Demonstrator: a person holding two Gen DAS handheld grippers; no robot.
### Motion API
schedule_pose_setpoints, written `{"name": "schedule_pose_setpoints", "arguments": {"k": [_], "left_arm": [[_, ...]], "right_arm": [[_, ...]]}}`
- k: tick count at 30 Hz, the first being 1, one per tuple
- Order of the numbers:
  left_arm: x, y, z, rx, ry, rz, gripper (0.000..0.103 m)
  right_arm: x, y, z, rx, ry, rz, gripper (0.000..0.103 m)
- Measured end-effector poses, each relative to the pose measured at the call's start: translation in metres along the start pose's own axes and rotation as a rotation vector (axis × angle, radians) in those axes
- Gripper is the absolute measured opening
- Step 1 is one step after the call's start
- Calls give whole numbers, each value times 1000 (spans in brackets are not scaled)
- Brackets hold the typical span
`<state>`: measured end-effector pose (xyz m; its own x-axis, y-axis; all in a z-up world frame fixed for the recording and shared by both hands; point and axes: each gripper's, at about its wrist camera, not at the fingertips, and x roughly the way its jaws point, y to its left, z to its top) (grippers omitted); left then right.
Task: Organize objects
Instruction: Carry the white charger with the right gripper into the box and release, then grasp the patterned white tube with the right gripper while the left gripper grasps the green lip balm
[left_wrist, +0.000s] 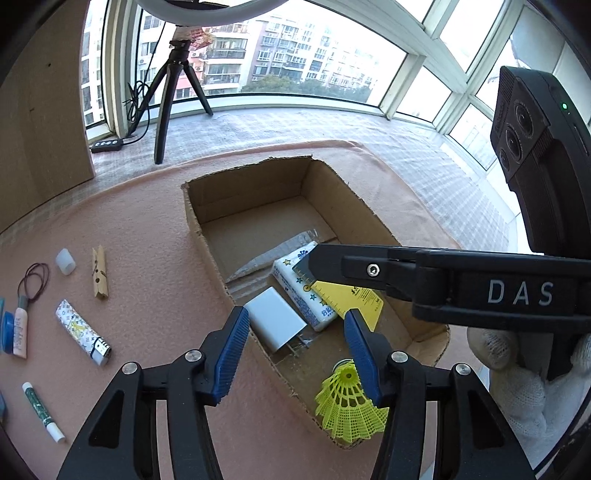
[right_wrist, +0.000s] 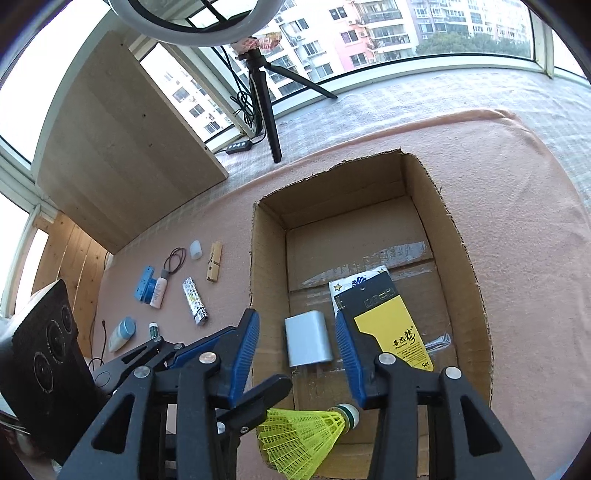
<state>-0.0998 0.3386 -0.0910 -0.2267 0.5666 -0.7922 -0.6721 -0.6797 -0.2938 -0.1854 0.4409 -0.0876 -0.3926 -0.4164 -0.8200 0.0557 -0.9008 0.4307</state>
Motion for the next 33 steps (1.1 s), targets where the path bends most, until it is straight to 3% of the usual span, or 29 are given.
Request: {"name": "schedule_pose_setpoints", "arguments": {"k": [12, 24, 33], "left_arm": [[-43, 48, -26, -59, -25, 73, 58], [-101, 143, -94, -201, -29, 200, 58], [-128, 204, -144, -344, -26, 242, 57]], "right_arm": [[-2, 32, -11, -34, -10, 18, 40], [20, 94, -40, -133, 20, 21, 40], [46, 128, -57, -157, 64, 25, 40]]}}
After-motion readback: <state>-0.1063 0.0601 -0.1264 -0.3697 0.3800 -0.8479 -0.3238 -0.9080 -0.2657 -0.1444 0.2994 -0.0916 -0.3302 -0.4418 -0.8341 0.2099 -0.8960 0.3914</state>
